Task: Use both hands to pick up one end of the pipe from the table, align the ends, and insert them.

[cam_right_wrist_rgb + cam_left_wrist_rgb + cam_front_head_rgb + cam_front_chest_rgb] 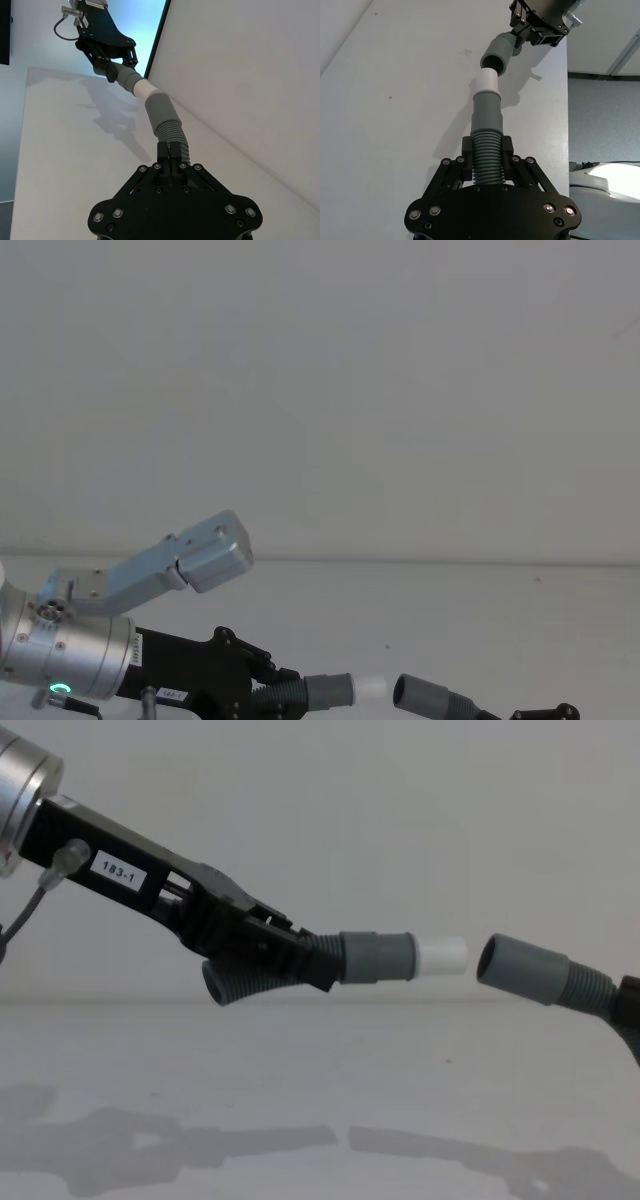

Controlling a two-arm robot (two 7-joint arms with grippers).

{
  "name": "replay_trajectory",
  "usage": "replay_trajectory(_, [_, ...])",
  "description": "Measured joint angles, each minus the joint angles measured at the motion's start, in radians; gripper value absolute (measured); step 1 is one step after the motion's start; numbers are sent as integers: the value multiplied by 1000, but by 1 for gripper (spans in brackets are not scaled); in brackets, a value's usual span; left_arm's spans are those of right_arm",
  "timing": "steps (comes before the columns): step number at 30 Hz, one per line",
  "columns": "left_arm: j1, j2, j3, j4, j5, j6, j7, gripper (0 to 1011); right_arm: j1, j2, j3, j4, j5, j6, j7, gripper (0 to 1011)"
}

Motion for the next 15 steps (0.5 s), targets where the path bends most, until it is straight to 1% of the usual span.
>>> replay_trajectory(15, [-25,-4,20,21,-7,-7,-11,294,0,0,0,0,0,0,0,16])
